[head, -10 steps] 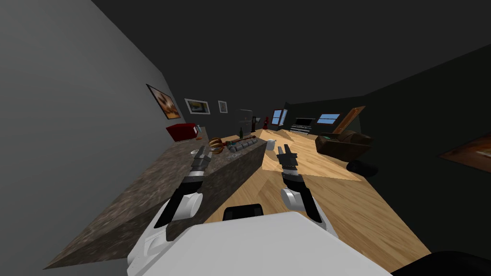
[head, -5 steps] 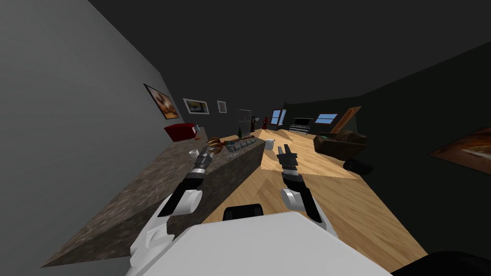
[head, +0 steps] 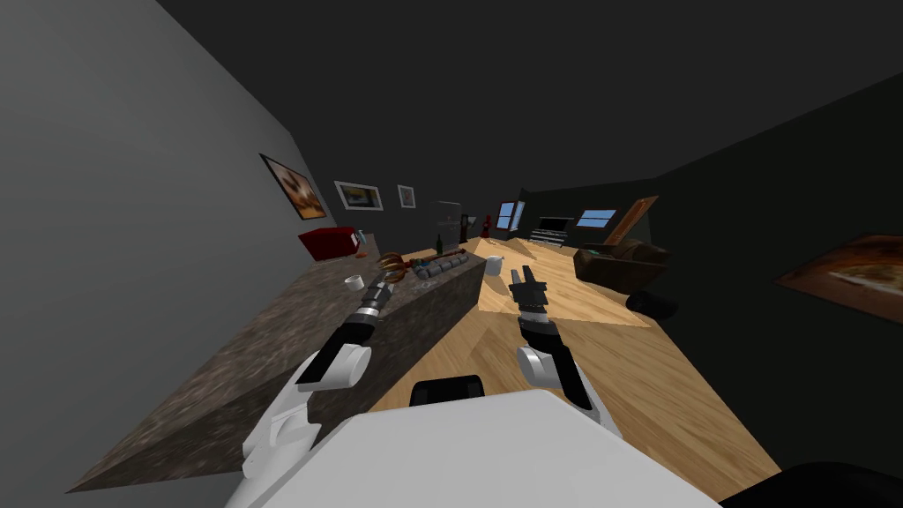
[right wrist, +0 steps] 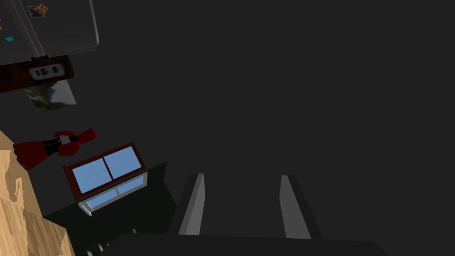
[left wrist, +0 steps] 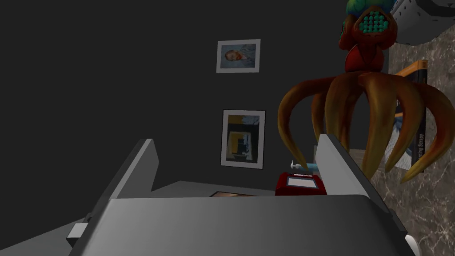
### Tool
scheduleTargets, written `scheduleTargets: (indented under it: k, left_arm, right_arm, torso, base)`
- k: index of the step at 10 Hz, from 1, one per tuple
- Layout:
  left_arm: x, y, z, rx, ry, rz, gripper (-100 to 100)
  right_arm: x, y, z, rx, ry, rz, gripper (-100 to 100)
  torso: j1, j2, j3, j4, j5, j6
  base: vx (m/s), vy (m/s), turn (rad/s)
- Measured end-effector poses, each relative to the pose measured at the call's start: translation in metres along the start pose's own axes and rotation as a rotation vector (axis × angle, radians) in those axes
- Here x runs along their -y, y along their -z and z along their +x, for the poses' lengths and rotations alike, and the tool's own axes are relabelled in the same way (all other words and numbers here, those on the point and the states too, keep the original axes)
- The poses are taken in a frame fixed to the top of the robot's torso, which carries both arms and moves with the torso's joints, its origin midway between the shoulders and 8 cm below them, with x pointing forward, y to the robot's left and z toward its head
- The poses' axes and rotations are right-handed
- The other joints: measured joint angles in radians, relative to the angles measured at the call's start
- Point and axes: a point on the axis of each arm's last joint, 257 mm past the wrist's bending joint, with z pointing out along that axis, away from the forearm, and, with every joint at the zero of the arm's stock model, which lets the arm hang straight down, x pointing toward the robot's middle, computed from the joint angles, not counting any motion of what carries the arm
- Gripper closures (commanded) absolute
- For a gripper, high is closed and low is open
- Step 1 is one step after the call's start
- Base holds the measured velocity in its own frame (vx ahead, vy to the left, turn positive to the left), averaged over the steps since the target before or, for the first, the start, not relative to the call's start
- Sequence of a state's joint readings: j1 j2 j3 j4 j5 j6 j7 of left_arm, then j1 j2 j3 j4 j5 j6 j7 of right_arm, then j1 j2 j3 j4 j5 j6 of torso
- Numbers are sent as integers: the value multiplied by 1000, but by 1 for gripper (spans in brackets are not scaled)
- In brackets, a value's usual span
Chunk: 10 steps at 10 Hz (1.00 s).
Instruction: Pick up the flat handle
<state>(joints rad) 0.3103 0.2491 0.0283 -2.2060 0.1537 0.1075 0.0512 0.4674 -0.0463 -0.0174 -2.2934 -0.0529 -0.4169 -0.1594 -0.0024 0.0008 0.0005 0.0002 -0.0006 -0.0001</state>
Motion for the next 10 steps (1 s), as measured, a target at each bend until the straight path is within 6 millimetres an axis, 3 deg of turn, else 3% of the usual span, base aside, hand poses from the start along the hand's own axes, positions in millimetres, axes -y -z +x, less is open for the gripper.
scheduleTargets:
  k: [10]
  left_arm:
    - [-46, -10, -12, 0, -15, -212, -100]
  right_arm:
    - [0, 0, 0, 0, 0, 0, 0]
  torso:
    - [1, 0, 0, 0, 0, 0]
  base:
    - [-9, -32, -19]
